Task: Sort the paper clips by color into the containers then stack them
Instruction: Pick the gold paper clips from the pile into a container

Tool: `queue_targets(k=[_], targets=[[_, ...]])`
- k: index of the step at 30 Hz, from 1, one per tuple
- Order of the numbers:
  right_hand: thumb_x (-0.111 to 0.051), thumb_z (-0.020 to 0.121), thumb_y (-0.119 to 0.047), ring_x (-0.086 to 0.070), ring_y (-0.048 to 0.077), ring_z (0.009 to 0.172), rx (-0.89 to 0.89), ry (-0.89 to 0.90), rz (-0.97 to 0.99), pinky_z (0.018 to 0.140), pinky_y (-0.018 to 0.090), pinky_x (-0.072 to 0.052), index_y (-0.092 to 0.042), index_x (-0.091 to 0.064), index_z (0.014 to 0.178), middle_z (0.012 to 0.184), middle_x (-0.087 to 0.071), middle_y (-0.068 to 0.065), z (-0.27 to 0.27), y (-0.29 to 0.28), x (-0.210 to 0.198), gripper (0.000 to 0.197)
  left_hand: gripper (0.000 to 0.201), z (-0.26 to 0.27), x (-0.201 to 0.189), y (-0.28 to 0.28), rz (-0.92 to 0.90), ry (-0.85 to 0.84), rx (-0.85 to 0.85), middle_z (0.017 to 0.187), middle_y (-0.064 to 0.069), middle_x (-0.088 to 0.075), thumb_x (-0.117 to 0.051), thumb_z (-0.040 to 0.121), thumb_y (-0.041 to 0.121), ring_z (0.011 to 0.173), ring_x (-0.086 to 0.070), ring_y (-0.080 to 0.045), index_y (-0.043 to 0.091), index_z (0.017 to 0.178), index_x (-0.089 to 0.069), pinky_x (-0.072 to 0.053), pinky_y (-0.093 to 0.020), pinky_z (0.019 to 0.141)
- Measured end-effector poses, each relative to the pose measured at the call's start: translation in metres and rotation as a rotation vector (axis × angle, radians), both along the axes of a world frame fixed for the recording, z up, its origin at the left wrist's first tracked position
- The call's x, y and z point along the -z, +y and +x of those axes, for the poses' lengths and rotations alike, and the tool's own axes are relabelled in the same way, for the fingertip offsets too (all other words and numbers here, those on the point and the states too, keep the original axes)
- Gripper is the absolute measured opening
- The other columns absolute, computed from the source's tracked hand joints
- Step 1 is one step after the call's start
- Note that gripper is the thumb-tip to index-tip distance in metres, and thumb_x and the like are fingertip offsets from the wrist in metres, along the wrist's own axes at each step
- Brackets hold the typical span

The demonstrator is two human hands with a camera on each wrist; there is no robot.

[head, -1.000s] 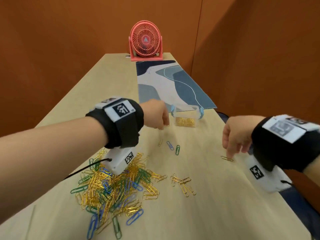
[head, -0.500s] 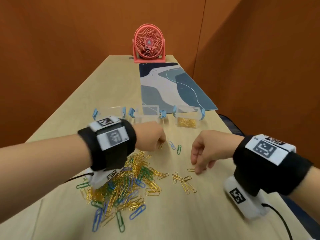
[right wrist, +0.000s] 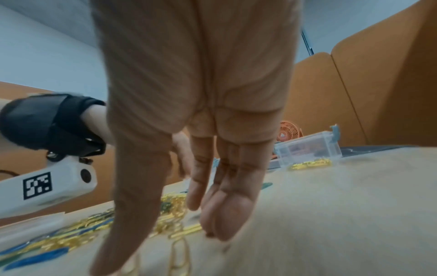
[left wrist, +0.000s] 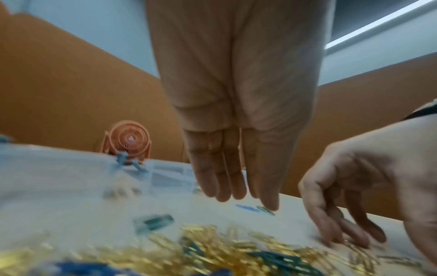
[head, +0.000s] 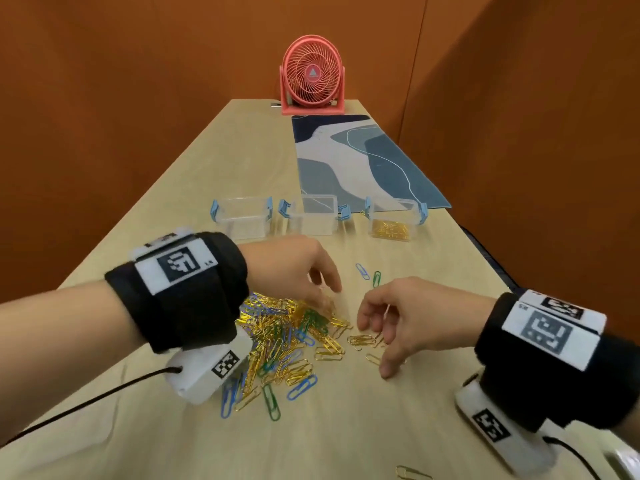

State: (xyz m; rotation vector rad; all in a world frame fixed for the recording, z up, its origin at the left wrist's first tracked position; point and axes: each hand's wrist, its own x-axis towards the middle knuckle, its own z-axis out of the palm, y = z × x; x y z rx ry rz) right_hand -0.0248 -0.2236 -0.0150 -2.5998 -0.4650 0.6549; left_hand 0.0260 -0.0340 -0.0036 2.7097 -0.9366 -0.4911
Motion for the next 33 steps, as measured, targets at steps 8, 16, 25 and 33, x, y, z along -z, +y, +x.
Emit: queue_targets(k=[8,16,25,33], targets=[[-0.092,0.048,-0.035,-0.056,0.009,0.061,-0.142,0.16,-0.059,0.057,0.023,-0.045,-0.02,-0.067,0.081,0.069,-0.061,-0.011,-0.039,-0.003,-0.02,0.044,0.016,-0.055,-0.009,0.023,0.021,0.141,0.111,0.077,0.01,-0.069,-0.076,0.073,0.031,0.071,-0.06,-0.003,0.028,0.089,-0.074,-0.046,-0.012,0.063],[-0.085,0.061,-0.027,-0.051,0.003,0.057,-0.298,0.116,-0.057,0.055,0.017,-0.042,-0.019,-0.067,0.076,0.063,-0.058,-0.009,-0.062,0.016,0.001,0.025,0.019,-0.048,0.001,0.03,0.048,0.047,0.031,0.085,0.01,-0.068,-0.081,0.068,0.03,0.074,-0.06,-0.003,0.029,0.085,-0.073,-0.045,-0.011,0.063],[-0.075,0.074,-0.025,-0.054,-0.002,0.058,-0.164,-0.226,-0.011,0.059,0.009,-0.041,-0.024,-0.065,0.076,0.062,-0.058,-0.012,-0.035,0.017,-0.005,0.011,0.018,-0.05,0.005,0.038,-0.064,-0.057,-0.144,0.078,0.012,-0.065,-0.077,0.074,0.027,0.066,-0.055,0.0,0.025,0.091,-0.073,-0.043,-0.01,0.063],[-0.085,0.057,-0.039,-0.057,0.004,0.071,0.045,-0.093,-0.228,0.06,0.015,-0.043,-0.031,-0.059,0.092,0.084,-0.059,-0.01,-0.03,-0.018,-0.005,0.044,0.025,-0.064,0.003,0.051,0.051,-0.054,-0.197,0.078,0.007,-0.066,-0.077,0.07,0.041,0.061,-0.052,-0.003,0.024,0.088,-0.071,-0.04,-0.01,0.058]])
